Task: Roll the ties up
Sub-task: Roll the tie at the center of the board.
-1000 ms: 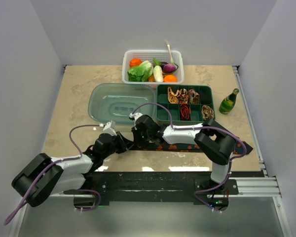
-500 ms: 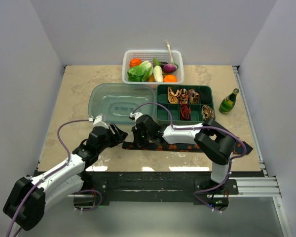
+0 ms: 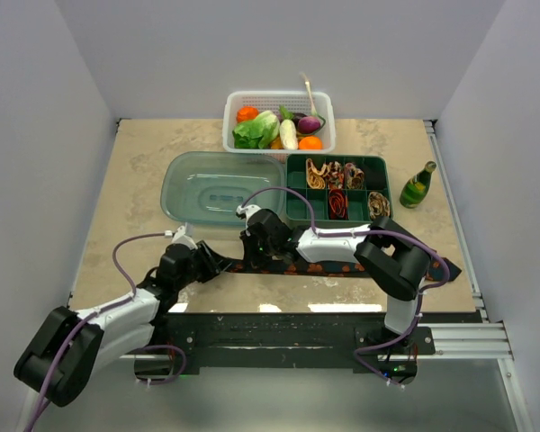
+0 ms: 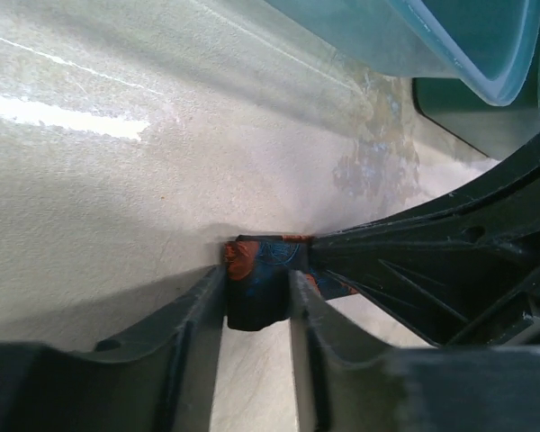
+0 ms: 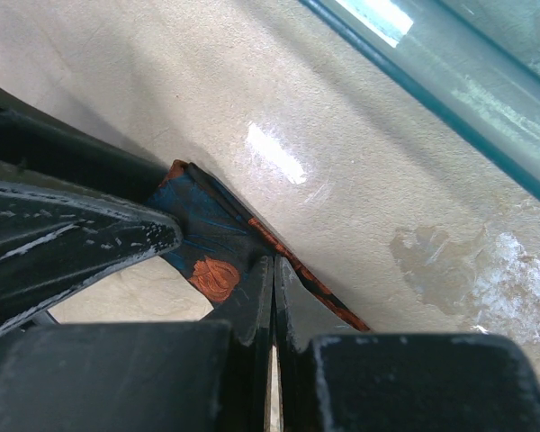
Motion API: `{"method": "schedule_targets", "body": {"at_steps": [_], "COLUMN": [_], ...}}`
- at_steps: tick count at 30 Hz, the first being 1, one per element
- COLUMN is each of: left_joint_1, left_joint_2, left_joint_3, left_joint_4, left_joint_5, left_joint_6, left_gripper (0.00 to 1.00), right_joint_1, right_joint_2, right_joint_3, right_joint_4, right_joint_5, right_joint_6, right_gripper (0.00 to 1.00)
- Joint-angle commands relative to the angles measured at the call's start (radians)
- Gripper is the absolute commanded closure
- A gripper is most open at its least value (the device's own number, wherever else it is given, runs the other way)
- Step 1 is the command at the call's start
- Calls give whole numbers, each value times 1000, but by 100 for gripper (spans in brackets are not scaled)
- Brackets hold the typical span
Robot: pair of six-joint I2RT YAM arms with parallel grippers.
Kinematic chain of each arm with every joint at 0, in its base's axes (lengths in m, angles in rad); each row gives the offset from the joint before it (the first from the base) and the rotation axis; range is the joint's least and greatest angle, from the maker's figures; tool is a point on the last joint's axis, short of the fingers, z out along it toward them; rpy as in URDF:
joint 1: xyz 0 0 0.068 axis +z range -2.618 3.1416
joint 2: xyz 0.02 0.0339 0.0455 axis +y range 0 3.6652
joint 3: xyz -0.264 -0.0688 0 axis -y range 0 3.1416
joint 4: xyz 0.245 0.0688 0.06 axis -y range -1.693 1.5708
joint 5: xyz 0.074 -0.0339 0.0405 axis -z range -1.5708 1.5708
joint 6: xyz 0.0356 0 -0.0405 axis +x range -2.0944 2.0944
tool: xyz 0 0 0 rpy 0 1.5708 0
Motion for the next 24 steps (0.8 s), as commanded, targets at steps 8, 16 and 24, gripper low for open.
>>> {"method": "schedule_targets", "body": {"at_steps": [8, 16, 24], "left_joint_1": [6, 6, 5], "left_joint_2": [-8, -48, -5], "left_joint_3": [-49, 21, 102], "left_joint_4": [145, 18, -94], "left_joint_5": [15, -16, -48], "left_joint_6": [-41, 41, 132], "left_gripper": [95, 100, 100], "right_joint_1": [4, 4, 4], "right_joint_2": [-12, -76, -102], "right_joint_3": [1, 13, 37], "right_joint_4": [-24, -64, -73], "right_joint_5": [2, 34, 37], "right_joint_6": [-10, -17, -20], "right_gripper": [100, 100, 100]}}
